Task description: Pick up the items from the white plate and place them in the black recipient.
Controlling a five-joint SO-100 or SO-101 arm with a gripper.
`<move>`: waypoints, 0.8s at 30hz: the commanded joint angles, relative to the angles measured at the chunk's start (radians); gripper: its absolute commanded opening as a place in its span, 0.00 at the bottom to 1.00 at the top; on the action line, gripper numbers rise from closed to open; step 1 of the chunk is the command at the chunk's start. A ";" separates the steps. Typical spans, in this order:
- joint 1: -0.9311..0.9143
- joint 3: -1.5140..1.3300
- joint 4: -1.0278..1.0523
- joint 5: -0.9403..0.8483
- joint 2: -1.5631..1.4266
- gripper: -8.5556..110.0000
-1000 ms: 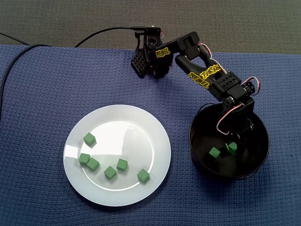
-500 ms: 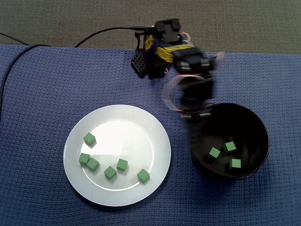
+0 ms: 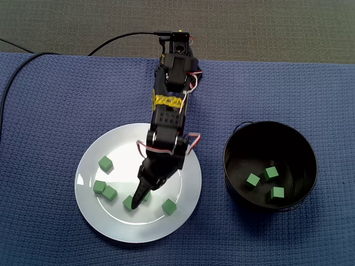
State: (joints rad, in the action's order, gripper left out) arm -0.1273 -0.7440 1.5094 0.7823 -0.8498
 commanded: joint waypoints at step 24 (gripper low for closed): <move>0.100 0.064 -0.146 0.043 0.132 0.24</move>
State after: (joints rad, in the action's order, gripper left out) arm -0.0414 -0.7317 1.3790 0.8191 -0.6934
